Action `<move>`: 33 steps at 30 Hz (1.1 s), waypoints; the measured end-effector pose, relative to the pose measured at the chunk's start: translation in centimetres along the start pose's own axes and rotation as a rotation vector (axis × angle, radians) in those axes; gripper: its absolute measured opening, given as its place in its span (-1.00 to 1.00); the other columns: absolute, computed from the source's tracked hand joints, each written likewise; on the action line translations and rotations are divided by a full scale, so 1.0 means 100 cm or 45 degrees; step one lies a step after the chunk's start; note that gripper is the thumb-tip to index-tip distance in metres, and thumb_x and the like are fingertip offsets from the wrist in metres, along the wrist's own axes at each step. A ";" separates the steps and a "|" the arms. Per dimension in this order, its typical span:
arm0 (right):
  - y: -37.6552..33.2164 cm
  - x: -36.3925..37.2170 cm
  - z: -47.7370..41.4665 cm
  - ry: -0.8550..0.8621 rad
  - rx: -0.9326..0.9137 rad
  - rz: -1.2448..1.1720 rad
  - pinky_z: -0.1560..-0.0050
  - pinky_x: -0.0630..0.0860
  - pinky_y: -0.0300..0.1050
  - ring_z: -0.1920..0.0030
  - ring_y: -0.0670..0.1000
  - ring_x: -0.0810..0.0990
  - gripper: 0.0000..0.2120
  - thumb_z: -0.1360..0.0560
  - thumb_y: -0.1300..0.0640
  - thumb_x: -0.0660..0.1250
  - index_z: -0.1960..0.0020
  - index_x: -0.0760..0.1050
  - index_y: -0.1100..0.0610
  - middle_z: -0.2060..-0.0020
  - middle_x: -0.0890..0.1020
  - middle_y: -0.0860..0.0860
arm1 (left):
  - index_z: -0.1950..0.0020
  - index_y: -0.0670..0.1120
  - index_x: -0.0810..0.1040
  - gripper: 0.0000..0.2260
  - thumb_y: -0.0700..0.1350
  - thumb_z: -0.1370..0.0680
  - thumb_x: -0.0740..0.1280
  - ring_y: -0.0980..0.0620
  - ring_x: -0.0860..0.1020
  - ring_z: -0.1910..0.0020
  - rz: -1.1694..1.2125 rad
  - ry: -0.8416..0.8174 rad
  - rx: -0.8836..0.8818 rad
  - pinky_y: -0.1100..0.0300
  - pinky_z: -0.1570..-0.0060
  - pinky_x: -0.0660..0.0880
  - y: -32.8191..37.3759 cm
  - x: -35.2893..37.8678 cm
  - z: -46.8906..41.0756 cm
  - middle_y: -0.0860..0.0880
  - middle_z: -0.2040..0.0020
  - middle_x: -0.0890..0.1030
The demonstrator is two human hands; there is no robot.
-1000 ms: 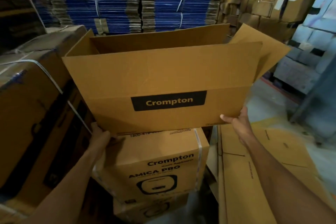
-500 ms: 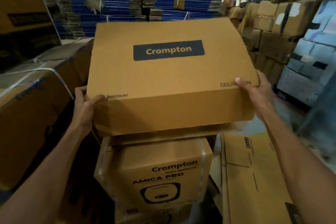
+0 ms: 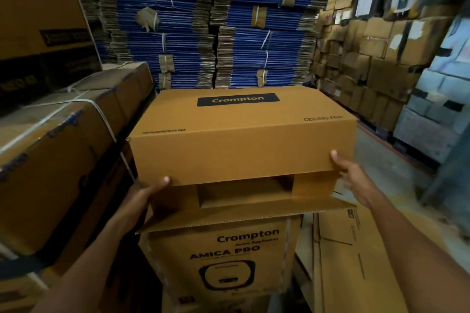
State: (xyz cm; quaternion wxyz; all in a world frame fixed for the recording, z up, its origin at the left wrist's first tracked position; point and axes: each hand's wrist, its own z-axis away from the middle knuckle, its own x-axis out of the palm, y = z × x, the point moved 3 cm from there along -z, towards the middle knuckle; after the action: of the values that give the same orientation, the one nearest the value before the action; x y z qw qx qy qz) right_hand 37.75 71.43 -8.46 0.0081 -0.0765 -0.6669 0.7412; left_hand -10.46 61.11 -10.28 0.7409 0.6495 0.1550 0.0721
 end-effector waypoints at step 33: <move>-0.144 0.137 0.078 -0.654 -0.976 1.694 -0.13 0.52 0.01 0.08 -0.14 0.61 -0.21 -0.38 -0.63 0.01 -0.29 0.56 -0.13 0.09 0.68 -0.09 | -0.46 -0.05 0.41 -0.46 0.27 -0.61 0.26 0.00 0.55 0.00 -1.839 -0.009 -0.142 0.11 0.03 0.55 0.156 -0.010 -0.016 -0.09 -0.24 0.57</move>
State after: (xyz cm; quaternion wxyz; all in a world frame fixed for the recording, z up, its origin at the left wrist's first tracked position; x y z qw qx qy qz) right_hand 21.95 66.91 5.17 -0.6148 -0.2822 -0.6704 0.3048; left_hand -10.48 64.61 5.02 0.6361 0.3465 0.5390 -0.4298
